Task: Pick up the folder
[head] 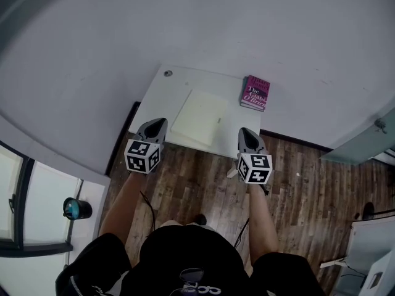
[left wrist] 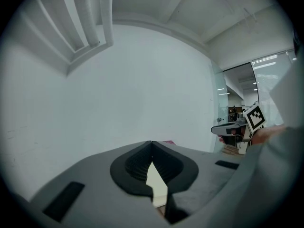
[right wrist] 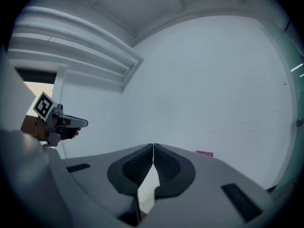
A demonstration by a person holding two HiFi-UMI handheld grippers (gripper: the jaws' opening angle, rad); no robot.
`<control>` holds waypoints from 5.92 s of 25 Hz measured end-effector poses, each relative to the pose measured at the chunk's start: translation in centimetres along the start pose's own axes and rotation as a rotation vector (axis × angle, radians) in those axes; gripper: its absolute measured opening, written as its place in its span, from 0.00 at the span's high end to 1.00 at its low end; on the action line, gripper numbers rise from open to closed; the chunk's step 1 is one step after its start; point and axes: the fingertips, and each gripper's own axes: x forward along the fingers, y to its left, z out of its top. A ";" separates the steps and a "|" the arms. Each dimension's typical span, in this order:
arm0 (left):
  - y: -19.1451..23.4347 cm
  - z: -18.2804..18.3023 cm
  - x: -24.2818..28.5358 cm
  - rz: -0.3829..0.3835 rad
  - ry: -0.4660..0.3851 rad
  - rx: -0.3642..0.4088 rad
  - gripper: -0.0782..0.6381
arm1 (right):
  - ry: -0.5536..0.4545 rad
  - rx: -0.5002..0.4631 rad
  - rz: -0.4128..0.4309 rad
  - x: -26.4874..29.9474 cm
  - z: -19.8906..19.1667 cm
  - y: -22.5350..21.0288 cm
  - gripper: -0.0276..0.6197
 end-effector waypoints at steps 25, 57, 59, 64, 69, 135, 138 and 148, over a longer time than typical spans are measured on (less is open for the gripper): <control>-3.1 1.0 7.9 -0.137 -0.009 0.018 0.86 | 0.017 0.029 -0.136 -0.5 -0.9 -6.4 0.92; 15.2 2.5 29.7 -0.317 0.059 -0.009 0.86 | 0.104 0.068 -0.276 23.9 1.8 -6.4 0.92; 16.4 2.4 30.3 -0.322 0.059 -0.012 0.86 | 0.109 0.067 -0.278 25.2 2.0 -5.7 0.92; 18.6 2.3 31.7 -0.349 0.063 -0.020 0.86 | 0.120 0.072 -0.301 27.3 1.8 -4.8 0.92; 19.5 2.3 32.7 -0.378 0.060 -0.024 0.86 | 0.130 0.083 -0.327 28.0 1.4 -4.5 0.92; 9.1 -9.6 32.8 -0.262 0.301 -0.213 0.86 | 0.286 0.227 0.025 26.8 -9.7 -10.2 0.92; 9.4 -10.7 33.3 -0.291 0.328 -0.228 0.79 | 0.294 0.256 0.036 27.3 -10.7 -9.7 0.91; 10.7 -16.9 34.1 -0.420 0.443 -0.451 0.56 | 0.312 0.565 0.112 28.3 -16.1 -8.4 0.59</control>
